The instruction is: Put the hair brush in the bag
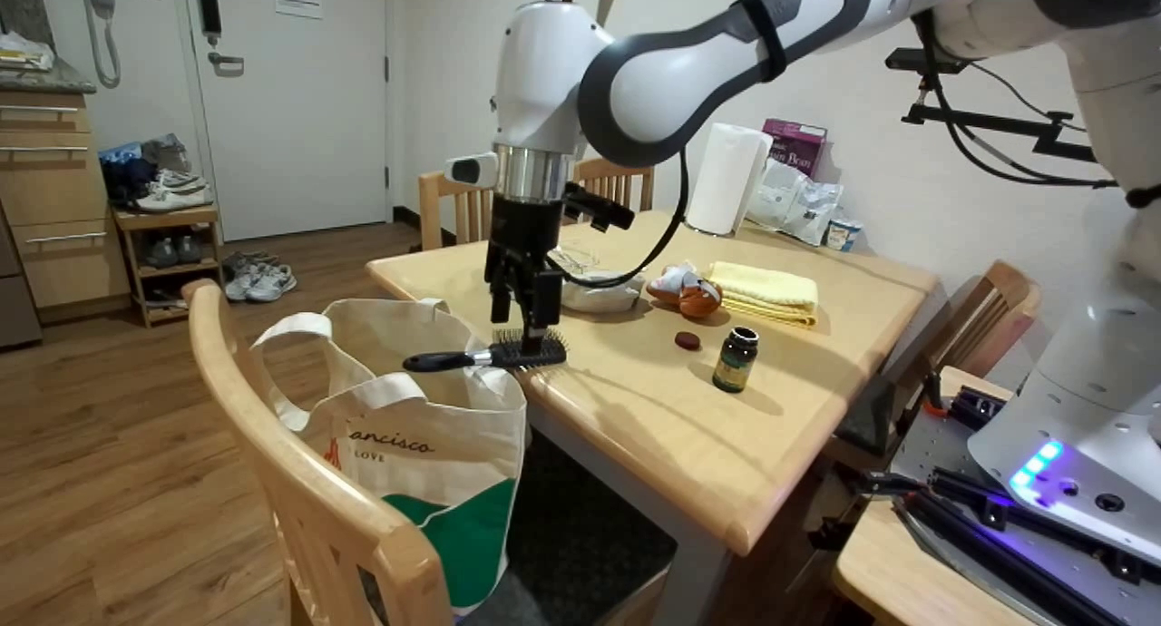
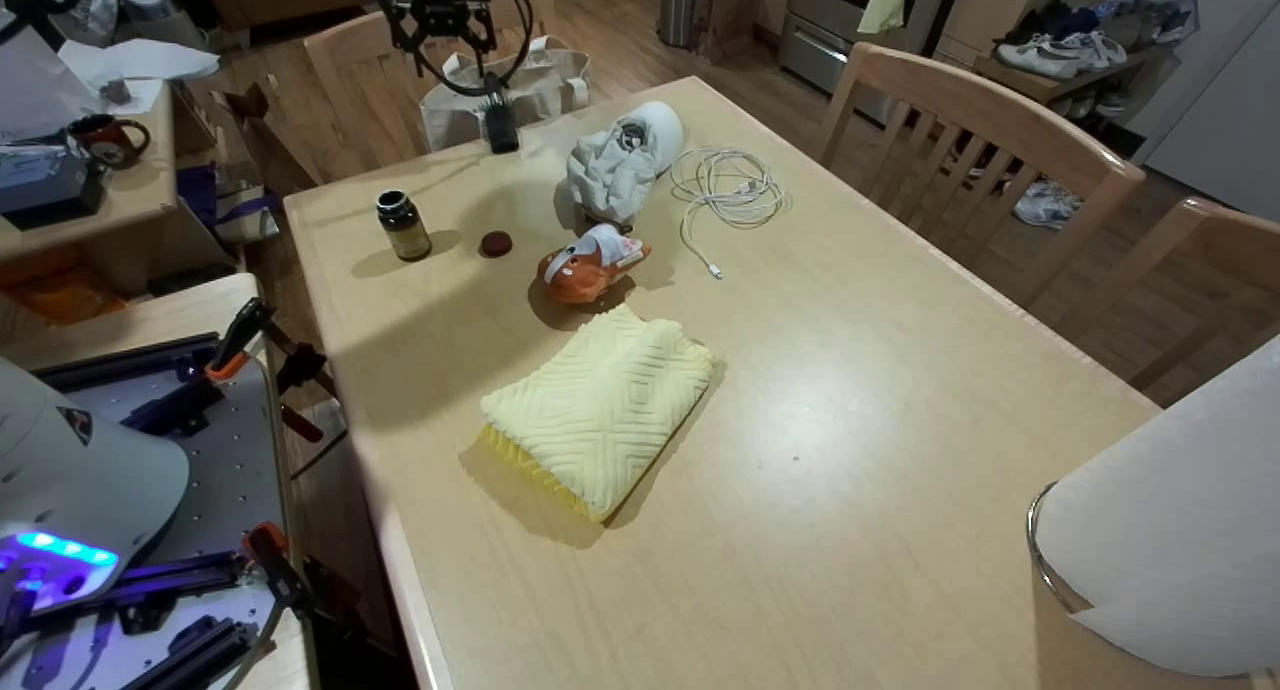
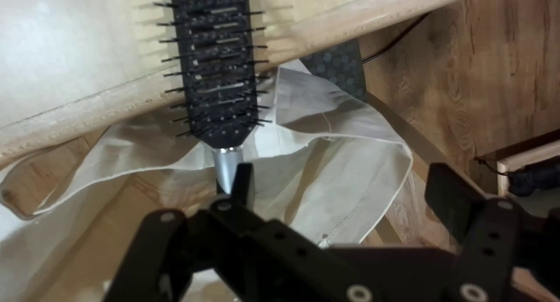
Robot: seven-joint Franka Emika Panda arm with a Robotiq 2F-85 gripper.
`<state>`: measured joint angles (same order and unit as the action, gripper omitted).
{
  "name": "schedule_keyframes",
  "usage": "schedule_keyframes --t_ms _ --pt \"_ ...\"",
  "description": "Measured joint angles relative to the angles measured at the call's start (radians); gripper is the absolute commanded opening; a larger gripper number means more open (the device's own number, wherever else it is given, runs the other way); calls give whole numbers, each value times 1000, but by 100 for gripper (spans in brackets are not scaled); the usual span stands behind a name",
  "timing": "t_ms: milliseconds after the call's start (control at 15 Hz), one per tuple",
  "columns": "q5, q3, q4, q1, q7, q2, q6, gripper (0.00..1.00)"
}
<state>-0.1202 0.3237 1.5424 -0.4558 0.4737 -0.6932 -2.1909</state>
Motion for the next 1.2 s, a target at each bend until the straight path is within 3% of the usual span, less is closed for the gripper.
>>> schedule_keyframes --t_ms 600,1200 --pt "-155 -28 -147 -71 1 -167 -4 100" --pt "-255 -102 -226 -124 0 -203 -26 100"
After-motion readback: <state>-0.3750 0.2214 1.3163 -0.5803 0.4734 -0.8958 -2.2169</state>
